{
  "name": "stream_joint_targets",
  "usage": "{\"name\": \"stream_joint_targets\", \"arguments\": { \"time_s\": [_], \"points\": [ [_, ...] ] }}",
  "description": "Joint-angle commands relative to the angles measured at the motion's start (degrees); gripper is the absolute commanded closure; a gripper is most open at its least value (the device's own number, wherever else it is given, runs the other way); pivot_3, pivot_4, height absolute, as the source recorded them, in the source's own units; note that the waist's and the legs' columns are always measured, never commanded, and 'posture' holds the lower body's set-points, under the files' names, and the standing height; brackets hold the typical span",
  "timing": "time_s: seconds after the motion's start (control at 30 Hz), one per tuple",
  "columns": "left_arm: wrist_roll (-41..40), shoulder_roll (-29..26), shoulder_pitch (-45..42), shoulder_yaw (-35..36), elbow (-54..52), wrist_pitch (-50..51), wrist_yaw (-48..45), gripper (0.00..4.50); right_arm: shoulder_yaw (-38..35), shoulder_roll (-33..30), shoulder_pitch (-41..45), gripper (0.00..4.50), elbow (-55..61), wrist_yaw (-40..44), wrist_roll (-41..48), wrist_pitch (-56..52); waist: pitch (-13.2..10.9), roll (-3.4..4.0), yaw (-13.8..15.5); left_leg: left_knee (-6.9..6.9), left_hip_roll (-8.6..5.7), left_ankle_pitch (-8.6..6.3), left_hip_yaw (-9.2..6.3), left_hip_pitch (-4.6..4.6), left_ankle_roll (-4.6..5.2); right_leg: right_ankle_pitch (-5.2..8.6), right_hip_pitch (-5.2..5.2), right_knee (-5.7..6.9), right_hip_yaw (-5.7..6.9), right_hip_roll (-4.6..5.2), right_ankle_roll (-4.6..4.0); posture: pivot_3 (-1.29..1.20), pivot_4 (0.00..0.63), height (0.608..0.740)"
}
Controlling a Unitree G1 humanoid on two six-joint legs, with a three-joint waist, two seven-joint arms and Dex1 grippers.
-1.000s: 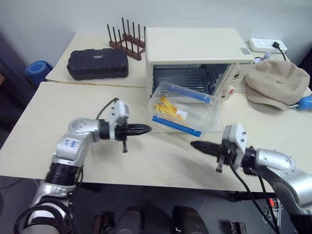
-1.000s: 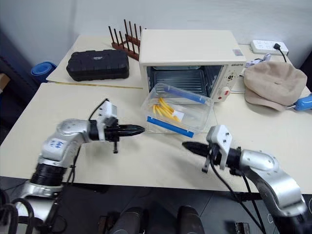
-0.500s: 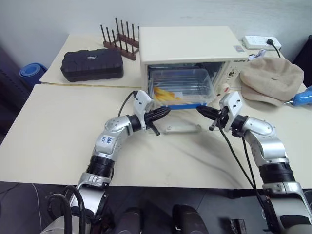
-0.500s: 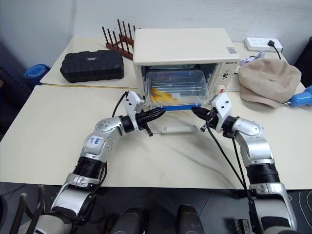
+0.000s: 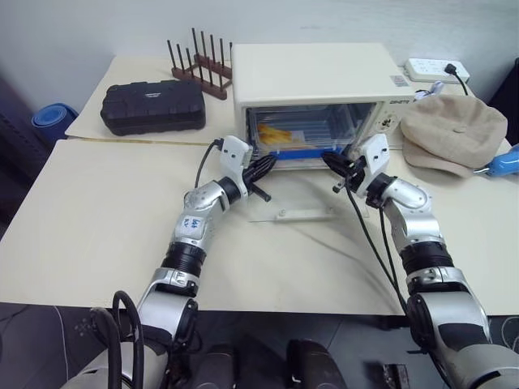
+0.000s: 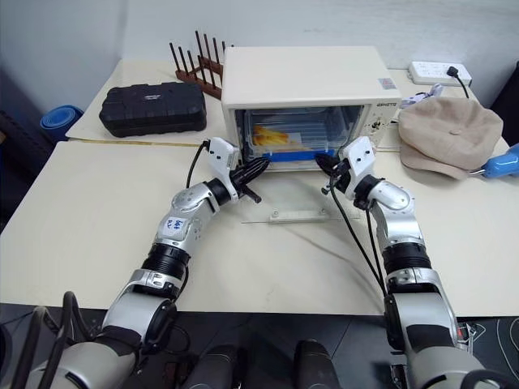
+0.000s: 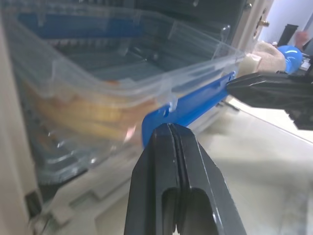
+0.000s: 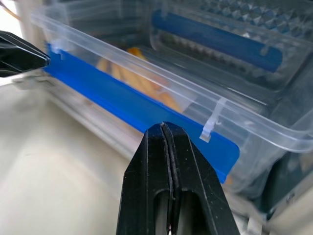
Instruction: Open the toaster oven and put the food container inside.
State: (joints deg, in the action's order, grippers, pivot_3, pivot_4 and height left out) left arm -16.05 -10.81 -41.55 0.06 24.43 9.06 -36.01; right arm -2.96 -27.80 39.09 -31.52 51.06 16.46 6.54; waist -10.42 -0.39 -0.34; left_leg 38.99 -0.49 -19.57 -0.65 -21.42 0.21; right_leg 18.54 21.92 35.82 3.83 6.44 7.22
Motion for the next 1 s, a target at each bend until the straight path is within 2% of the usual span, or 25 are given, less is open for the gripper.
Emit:
{"name": "stream_joint_targets", "arguments": {
  "time_s": [0.03,0.13,0.23,0.33,0.4,0.57,0.77,0.87,1.0],
  "points": [
    [-8.9,-10.4,7.5,3.8,-16.8,6.9,-12.7,3.38,-6.5,-8.3,-8.1,4.5,13.3,8.2,7.7,-4.8,0.0,0.07,0.0,-0.04,0.02,-0.01,-0.01,-0.07,-0.02,0.0,0.1,0.06,-0.04,-0.01,0.0,0.0,0.15,0.74],
    [-14.4,-20.9,14.7,7.1,-24.3,11.4,-22.2,2.48,-10.0,-15.4,-15.8,4.5,14.6,13.7,9.1,-6.1,-0.1,0.19,0.1,0.03,0.02,-0.02,0.04,-0.19,-0.03,0.0,0.2,0.03,-0.1,0.02,0.0,0.0,0.15,0.74],
    [-18.8,-28.9,21.2,10.1,-28.5,11.5,-32.7,1.54,-10.1,-20.5,-20.2,4.5,7.4,18.4,5.7,-1.8,-0.1,0.25,0.1,0.09,0.05,-0.01,0.06,0.08,-0.01,0.01,-0.23,-0.23,-0.09,0.0,-0.01,0.0,0.15,0.74],
    [-20.6,-31.0,23.1,11.6,-30.0,11.4,-35.0,0.58,-8.5,-20.7,-18.7,4.5,-0.9,19.1,2.7,1.8,-0.1,0.26,0.2,0.08,0.06,-0.01,0.18,0.38,0.08,0.02,-0.52,-0.46,-0.18,0.05,-0.03,0.0,0.15,0.74],
    [-22.0,-30.1,22.7,13.0,-30.8,11.5,-33.7,0.03,-6.7,-18.5,-15.8,4.5,-6.8,19.5,0.6,5.0,-0.2,0.28,0.1,0.11,0.04,0.02,0.21,0.4,0.11,0.01,-0.48,-0.41,-0.25,0.12,-0.04,0.0,0.15,0.74],
    [-24.2,-26.3,22.3,14.9,-32.3,10.4,-30.0,0.03,-5.3,-11.7,-9.5,4.5,-12.4,20.7,0.4,9.0,-0.2,0.4,-0.5,0.08,0.19,-0.04,0.21,0.34,-0.01,0.01,-0.33,-0.17,-0.23,0.1,-0.04,0.0,0.15,0.74],
    [-24.6,-24.3,24.9,15.2,-34.4,10.7,-26.6,0.03,-6.5,-5.6,-5.6,4.5,-11.0,21.3,3.3,12.9,-0.2,0.45,-1.2,0.06,0.17,-0.04,0.12,0.28,-0.01,0.01,-0.32,-0.18,-0.11,0.02,-0.04,0.0,0.15,0.74],
    [-25.8,-21.7,24.9,16.5,-35.3,11.0,-21.9,0.03,-8.2,-2.6,-4.1,4.5,-8.1,19.0,6.2,11.5,-0.2,0.45,-1.1,0.12,0.16,-0.04,0.07,0.26,-0.01,0.01,-0.34,-0.17,-0.11,0.04,-0.04,0.0,0.15,0.74],
    [-25.6,-17.4,23.2,19.3,-35.3,10.0,-12.4,0.03,-12.6,1.3,-2.2,4.5,-2.2,11.2,11.4,7.9,-0.2,0.47,-1.1,0.13,0.15,-0.04,0.04,0.25,-0.02,0.01,-0.34,-0.14,-0.11,0.09,-0.04,0.0,0.15,0.74]
  ]
}}
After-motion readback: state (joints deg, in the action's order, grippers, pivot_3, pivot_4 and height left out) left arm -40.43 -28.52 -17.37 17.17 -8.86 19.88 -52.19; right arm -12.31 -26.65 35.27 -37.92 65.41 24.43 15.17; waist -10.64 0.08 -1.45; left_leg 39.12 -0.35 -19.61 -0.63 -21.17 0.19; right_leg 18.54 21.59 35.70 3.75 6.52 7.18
